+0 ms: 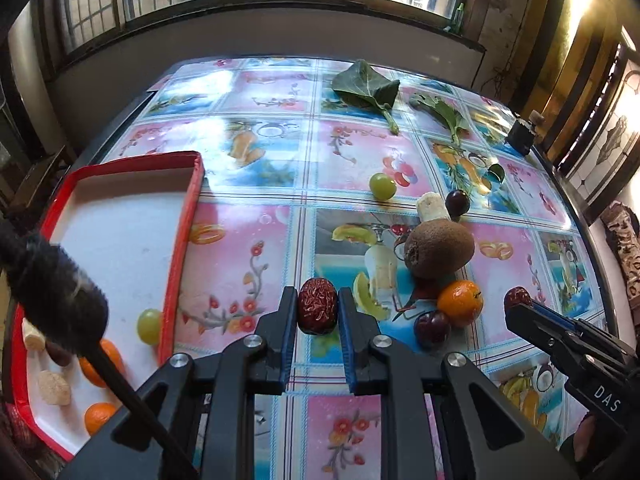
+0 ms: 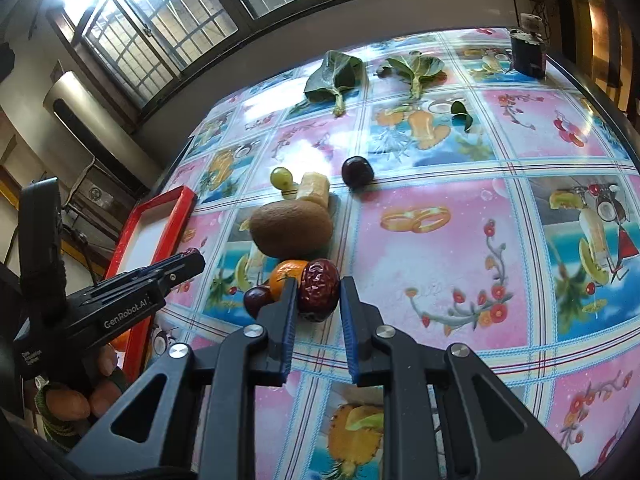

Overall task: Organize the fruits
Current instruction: 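Grasp a red date with the left tool while the right tool grasps another red date, then carry both red dates over the tray and open both tools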

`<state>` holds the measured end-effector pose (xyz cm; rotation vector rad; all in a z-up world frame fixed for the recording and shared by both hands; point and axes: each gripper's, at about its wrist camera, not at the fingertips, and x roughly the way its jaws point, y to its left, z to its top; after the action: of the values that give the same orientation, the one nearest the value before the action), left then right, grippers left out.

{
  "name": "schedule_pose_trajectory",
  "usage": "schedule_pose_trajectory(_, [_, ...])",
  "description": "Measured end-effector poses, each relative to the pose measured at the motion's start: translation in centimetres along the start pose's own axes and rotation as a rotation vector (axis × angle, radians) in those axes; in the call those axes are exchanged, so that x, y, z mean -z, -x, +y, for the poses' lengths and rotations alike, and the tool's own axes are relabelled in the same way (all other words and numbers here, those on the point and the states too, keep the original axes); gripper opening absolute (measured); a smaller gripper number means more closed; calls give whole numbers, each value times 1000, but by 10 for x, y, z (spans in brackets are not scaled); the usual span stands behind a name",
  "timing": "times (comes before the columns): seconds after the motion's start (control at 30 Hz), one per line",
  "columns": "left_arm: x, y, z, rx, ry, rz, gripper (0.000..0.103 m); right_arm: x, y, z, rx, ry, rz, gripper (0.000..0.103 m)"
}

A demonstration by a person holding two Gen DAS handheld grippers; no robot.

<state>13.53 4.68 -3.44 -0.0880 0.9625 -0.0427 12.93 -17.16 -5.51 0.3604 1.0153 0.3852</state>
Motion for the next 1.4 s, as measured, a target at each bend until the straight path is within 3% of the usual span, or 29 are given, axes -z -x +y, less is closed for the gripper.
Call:
schedule_pose_trajectory(0.3, [11,26,22,-53,20,-46,19,12,-3,43,-36,70,18,22])
schedule_pose_trajectory(1.0, [20,41,68,-123,80,-73,19,20,-26,110,-78,179,69,23])
schedule_pose_trajectory(1.4, [27,47,129,-147,194,-74,19,18,-49,144,-111,236,102,23])
